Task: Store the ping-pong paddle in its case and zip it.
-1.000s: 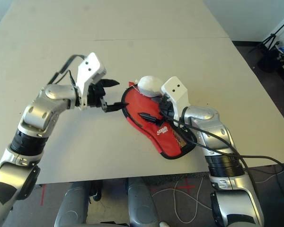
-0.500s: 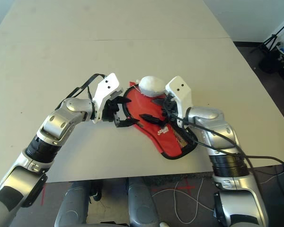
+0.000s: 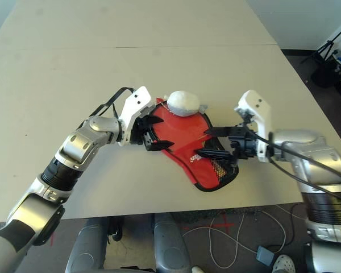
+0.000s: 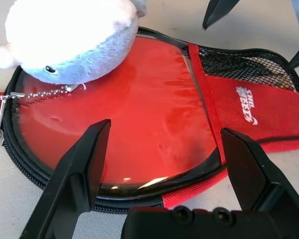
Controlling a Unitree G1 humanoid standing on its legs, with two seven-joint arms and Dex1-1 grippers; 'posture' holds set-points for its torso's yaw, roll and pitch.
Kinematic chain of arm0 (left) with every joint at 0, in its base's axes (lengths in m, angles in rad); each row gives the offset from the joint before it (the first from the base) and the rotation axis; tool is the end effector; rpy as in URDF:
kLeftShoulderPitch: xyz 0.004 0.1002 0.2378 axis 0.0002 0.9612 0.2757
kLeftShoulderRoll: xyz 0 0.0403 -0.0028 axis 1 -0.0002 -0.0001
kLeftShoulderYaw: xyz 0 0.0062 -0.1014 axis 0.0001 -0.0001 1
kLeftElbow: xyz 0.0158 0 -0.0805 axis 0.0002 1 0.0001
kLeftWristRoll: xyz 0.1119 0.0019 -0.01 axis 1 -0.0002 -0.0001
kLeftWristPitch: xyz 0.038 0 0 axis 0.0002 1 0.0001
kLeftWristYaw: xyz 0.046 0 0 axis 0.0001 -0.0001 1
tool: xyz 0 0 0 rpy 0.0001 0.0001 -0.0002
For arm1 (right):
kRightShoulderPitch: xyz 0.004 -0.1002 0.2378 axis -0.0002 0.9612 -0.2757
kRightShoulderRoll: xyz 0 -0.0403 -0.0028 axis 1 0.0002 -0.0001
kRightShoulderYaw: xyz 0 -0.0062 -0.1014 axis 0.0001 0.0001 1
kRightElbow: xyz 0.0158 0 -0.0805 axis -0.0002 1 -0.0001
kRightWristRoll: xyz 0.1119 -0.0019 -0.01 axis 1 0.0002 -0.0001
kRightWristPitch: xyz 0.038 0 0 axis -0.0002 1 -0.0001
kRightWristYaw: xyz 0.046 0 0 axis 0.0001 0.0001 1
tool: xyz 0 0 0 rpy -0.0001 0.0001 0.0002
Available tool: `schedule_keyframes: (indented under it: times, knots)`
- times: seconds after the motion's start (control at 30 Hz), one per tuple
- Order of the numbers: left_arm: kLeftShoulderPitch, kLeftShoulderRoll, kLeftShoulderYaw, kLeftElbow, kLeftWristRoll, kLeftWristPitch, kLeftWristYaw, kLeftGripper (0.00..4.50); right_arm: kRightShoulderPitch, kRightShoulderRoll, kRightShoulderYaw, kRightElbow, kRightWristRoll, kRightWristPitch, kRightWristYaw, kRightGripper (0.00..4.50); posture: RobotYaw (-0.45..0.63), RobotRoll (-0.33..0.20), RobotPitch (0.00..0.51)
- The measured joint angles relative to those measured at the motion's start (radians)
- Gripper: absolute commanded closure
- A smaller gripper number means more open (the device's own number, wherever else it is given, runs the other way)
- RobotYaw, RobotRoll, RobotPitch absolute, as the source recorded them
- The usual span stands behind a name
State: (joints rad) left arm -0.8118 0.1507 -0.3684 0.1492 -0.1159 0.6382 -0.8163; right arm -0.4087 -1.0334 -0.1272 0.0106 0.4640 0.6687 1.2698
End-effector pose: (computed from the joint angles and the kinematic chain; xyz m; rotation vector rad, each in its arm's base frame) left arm 0.3102 0.0552 0.1830 0.3359 0.1835 -1.2265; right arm 0.2519 -0.3140 0.2302 -0.2939 0.4216 0.9731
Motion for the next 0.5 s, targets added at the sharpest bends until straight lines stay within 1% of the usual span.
schedule_keyframes:
  times: [0.23, 0.4, 0.5]
  knots:
    - [-0.012, -0.015, -0.001, 0.035, 0.012, 0.017, 0.038, 0.02, -0.065, -0.028, -0.027, 0.150, -0.010, -0.094, 0.022, 0.00, -0.16, 0.000, 0.273]
    - [-0.012, -0.029, -0.005, 0.053, 0.028, 0.017, 0.056, 0.02, -0.171, -0.029, -0.048, 0.264, -0.031, -0.176, -0.002, 0.00, -0.17, 0.000, 0.274]
    - [-0.012, -0.033, -0.010, 0.066, 0.046, -0.017, 0.069, 0.02, -0.244, 0.013, -0.048, 0.357, -0.057, -0.242, -0.035, 0.00, -0.17, 0.000, 0.277]
